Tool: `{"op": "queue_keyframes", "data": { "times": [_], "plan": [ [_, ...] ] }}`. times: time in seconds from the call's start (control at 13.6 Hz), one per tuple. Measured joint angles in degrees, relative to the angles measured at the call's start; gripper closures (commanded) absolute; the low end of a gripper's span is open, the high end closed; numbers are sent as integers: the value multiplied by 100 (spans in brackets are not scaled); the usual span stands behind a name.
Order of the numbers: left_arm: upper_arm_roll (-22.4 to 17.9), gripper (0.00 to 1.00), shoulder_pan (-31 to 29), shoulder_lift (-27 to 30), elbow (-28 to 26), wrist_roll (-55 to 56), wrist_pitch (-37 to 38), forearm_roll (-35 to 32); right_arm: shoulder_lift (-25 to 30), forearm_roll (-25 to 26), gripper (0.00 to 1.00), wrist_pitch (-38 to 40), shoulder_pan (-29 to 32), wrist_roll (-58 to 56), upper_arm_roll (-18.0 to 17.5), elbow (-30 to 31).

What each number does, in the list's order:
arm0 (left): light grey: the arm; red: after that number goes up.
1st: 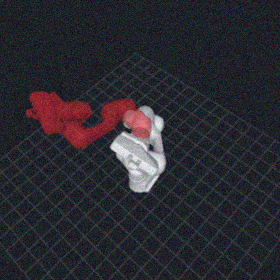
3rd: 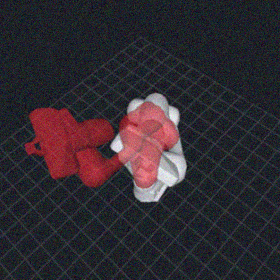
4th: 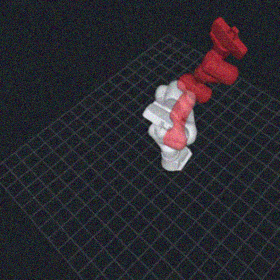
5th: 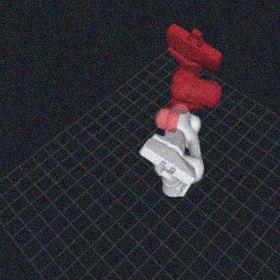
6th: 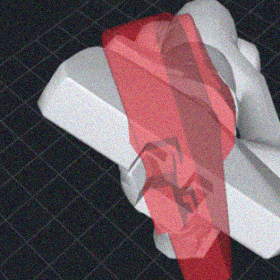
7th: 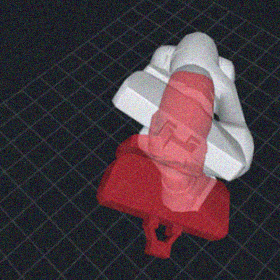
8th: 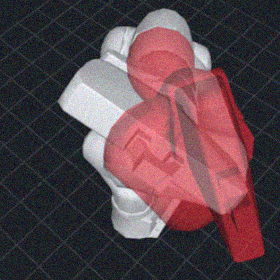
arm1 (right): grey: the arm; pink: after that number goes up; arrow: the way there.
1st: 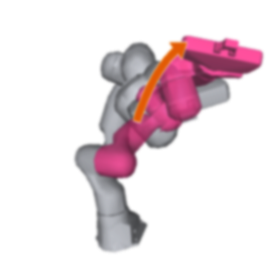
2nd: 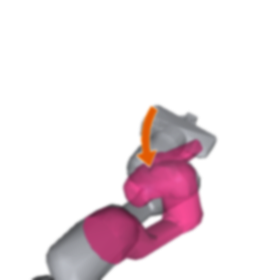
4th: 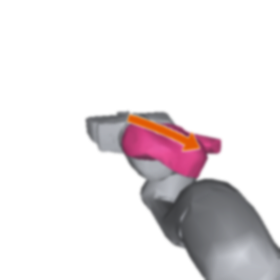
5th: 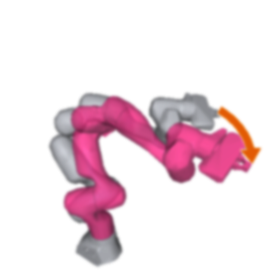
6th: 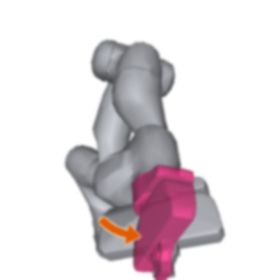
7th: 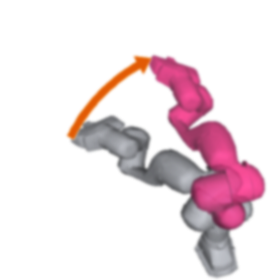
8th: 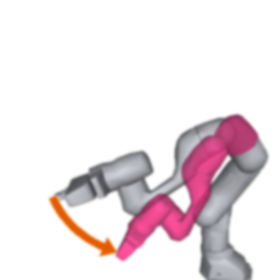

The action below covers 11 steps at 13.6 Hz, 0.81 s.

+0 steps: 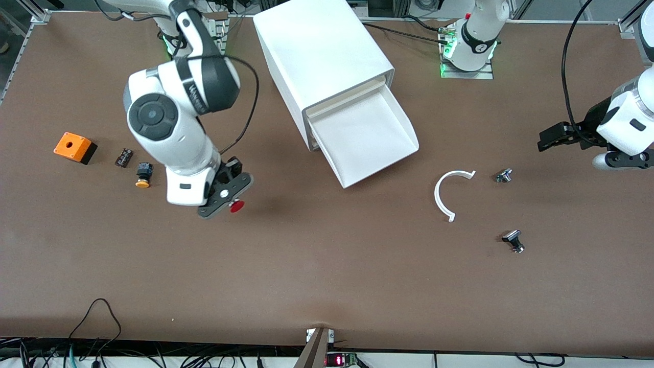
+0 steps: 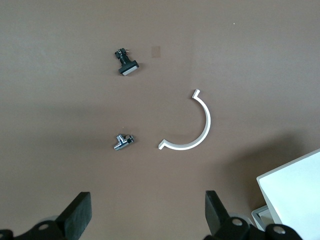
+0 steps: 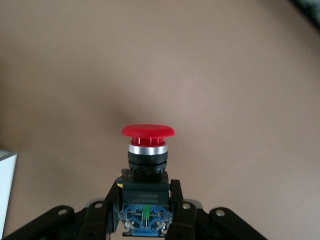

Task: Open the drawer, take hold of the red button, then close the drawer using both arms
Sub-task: 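Carry the red button toward the yellow button with the right gripper, then set the red button beside the yellow button while the left gripper reaches the drawer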

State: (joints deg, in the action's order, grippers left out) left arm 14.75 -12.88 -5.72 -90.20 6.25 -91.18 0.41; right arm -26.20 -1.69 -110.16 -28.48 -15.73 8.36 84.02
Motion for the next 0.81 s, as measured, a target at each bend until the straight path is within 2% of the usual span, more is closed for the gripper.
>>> {"op": "queue_keyframes", "data": {
  "times": [0.15, 0.44, 0.59, 0.81],
  "plan": [
    [3, 0, 0, 0, 0, 0, 0, 0, 156, -3, 72, -489, 379, 110, 6, 696],
    [2, 0, 0, -9, 0, 0, 0, 0, 466, -7, 73, -1593, 681, 615, 7, 2077],
    [1, 0, 1, -16, 39, 0, -1, 0, 534, -11, 74, -2337, 695, 1233, 3, 2939],
    [-9, 0, -10, -72, 252, 0, -1, 152, 678, -9, 74, -2600, 693, 2426, -16, 3862]
  ]
}}
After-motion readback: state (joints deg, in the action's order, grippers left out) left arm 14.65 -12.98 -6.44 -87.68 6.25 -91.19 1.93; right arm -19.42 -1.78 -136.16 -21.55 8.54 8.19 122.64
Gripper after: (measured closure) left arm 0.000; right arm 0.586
